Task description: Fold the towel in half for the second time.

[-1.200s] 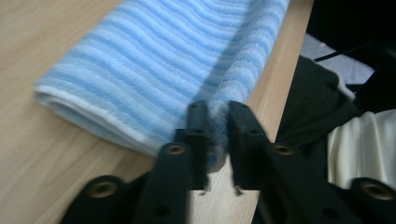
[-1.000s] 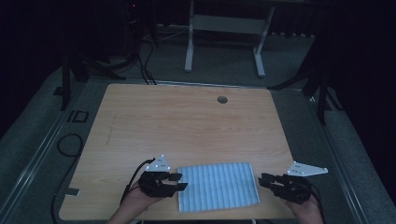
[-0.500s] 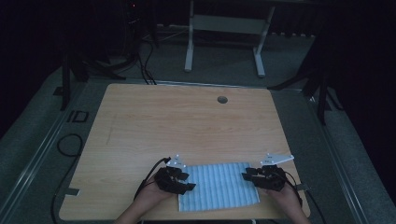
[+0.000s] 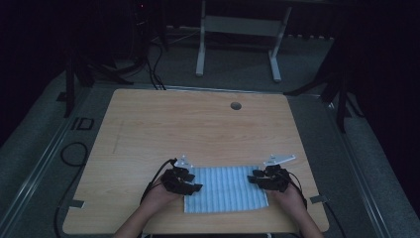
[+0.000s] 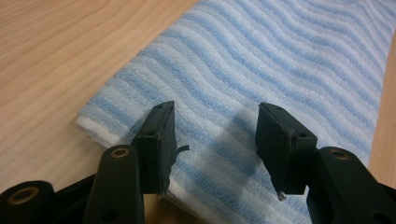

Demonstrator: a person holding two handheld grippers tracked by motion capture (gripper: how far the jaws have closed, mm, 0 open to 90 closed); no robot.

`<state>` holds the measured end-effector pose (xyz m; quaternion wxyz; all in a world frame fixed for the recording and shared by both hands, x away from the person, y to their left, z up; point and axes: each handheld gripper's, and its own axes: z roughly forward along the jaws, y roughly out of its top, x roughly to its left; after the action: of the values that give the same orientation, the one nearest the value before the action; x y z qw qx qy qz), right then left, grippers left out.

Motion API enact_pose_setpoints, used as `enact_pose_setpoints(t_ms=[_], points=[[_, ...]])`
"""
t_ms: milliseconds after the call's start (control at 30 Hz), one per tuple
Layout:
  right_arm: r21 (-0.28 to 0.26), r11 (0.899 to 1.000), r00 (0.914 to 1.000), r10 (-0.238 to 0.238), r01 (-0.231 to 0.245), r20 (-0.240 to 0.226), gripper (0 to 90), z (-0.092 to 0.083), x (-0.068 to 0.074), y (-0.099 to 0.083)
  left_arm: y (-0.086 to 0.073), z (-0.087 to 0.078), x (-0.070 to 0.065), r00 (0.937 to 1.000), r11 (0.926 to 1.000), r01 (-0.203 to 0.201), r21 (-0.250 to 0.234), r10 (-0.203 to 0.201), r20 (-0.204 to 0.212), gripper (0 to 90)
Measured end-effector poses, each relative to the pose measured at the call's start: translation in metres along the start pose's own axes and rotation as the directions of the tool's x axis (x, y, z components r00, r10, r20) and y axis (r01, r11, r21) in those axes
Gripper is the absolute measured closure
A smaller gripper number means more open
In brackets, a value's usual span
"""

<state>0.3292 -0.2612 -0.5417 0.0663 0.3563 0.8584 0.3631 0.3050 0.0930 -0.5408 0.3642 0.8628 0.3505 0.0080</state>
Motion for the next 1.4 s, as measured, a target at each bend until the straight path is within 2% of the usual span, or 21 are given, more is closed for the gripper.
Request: enact_pose_setpoints(t_ms=[233,467,567,633,767,900,1000,1033,1067,1200,1233,1400], points=[[-0.004,1.000,1.0000,-0.009,0.009,-0.001,59.7,0.015,0.000,0.016,0.001,-0.005,0.016,0.9988,0.9999,-0.012,0.006,0.012,-0.047,47.7],[-0.009,1.000,1.0000,0.001,-0.001,0.002,58.9,0.034,-0.004,0.036,0.001,-0.008,0.038,0.9966,0.9996,0.015,-0.022,-0.017,-0.081,48.8],[-0.010,1.000,1.0000,0.001,-0.001,-0.002,58.6,0.042,-0.004,0.044,-0.001,-0.013,0.051,0.9952,0.9986,0.040,-0.035,-0.043,-0.088,49.5],[-0.007,1.000,1.0000,-0.003,0.003,-0.003,58.4,0.046,-0.004,0.048,-0.001,-0.015,0.055,0.9944,0.9981,0.048,-0.038,-0.052,-0.093,49.9],[-0.001,1.000,0.9999,-0.012,0.012,-0.007,57.0,0.057,-0.002,0.060,0.000,-0.019,0.065,0.9913,0.9984,0.050,-0.027,-0.053,-0.120,49.9],[0.004,1.000,0.9997,-0.023,0.023,-0.001,56.6,0.067,0.000,0.071,0.000,-0.023,0.076,0.9892,0.9973,0.067,-0.028,-0.070,-0.128,49.9],[0.004,1.000,0.9998,-0.022,0.022,0.001,56.6,0.072,-0.001,0.077,0.000,-0.024,0.080,0.9884,0.9971,0.071,-0.029,-0.074,-0.132,49.9],[0.004,1.000,0.9998,-0.022,0.022,0.001,56.6,0.072,-0.001,0.077,0.001,-0.027,0.087,0.9868,0.9972,0.072,-0.022,-0.074,-0.144,49.9],[0.007,1.000,0.9999,-0.015,0.015,0.004,56.6,0.078,0.000,0.083,0.002,-0.028,0.090,0.9864,0.9971,0.073,-0.019,-0.075,-0.146,49.9],[0.006,1.000,0.9998,-0.018,0.018,0.006,56.4,0.084,0.001,0.090,0.002,-0.030,0.097,0.9862,0.9968,0.077,-0.020,-0.079,-0.145,49.8],[0.004,1.000,0.9999,-0.015,0.015,0.004,56.3,0.085,0.001,0.091,0.002,-0.032,0.103,0.9844,0.9956,0.091,-0.024,-0.093,-0.149,49.8],[0.002,1.000,1.0000,-0.008,0.008,-0.001,56.3,0.094,0.000,0.100,0.004,-0.034,0.110,0.9804,0.9949,0.099,-0.021,-0.101,-0.169,49.7]])
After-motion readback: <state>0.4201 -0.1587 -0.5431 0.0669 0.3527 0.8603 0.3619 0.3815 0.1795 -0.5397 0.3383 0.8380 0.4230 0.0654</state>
